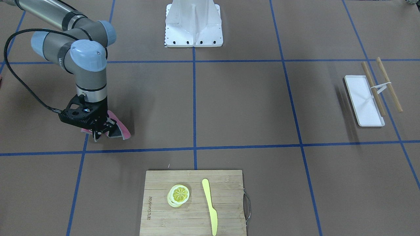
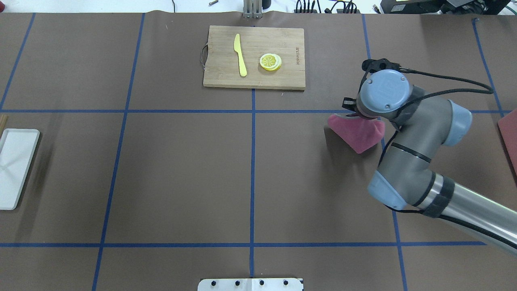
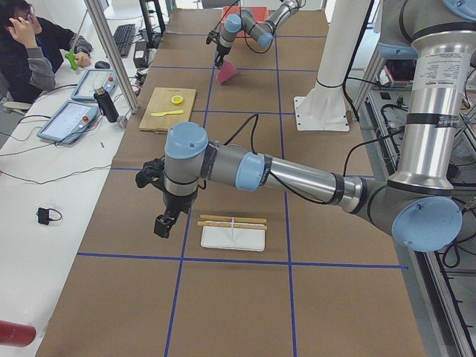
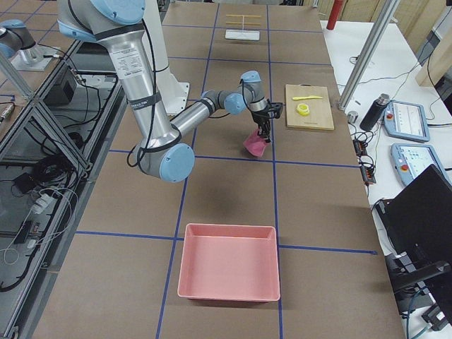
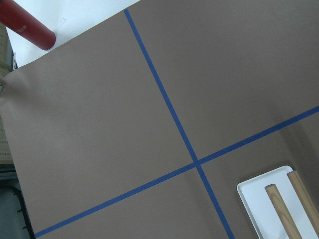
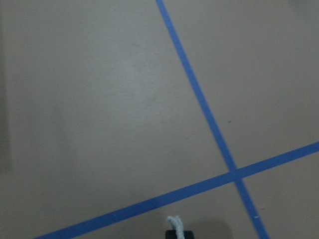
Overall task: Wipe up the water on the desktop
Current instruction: 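Wipe the pink cloth back and forth on the table with the right gripper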
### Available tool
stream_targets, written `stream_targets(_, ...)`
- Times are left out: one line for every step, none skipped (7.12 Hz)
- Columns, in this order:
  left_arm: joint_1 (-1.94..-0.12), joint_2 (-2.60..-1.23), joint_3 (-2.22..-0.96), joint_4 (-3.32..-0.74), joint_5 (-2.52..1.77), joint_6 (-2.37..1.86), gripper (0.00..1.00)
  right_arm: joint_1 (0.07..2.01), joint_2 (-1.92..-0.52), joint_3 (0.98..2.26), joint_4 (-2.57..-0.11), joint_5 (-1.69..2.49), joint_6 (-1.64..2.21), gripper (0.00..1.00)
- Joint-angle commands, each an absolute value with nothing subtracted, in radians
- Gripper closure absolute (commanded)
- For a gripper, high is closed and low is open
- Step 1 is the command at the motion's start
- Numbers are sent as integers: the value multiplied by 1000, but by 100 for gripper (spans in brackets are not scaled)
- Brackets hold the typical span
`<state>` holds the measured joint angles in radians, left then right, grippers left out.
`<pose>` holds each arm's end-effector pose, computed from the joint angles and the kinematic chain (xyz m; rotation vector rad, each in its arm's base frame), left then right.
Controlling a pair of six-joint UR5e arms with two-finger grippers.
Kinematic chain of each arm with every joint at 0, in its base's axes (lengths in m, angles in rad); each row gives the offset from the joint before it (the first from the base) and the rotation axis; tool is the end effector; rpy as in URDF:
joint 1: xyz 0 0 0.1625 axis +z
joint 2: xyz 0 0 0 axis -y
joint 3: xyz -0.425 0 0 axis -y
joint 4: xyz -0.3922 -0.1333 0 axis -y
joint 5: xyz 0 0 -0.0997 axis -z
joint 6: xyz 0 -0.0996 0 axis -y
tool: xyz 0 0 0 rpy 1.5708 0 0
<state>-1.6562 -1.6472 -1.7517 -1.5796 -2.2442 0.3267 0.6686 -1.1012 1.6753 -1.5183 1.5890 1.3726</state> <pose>-0.1160 -0.5204 0.5354 0.3891 0.6054 0.3204 -0.4370 -0.5128 0.3507 0.2493 -0.5811 0.4491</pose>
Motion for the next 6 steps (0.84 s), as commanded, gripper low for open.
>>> stream_targets(-1655, -1654, -1749, -1577, -2244, 327, 2, 599, -875, 1521, -1516, 1585, 1590, 100)
stream_targets(-1655, -1654, -1749, -1577, -2244, 327, 2, 575, -806, 1469, -1514, 1562, 1673, 100)
stream_targets(-1657, -1652, -1750, -1577, -2246, 327, 2, 568, -757, 1439, -1514, 1557, 1754, 100)
stream_targets(-1657, -1652, -1750, -1577, -2246, 327, 2, 566, -733, 1442, -1525, 1559, 1790, 100)
stream_targets(-1655, -1652, -1749, -1577, -2246, 327, 2, 571, -741, 1472, -1541, 1565, 1783, 100)
stream_targets(-1655, -1646, -1749, -1577, -2246, 327, 2, 592, -767, 1587, -1645, 1592, 1741, 100)
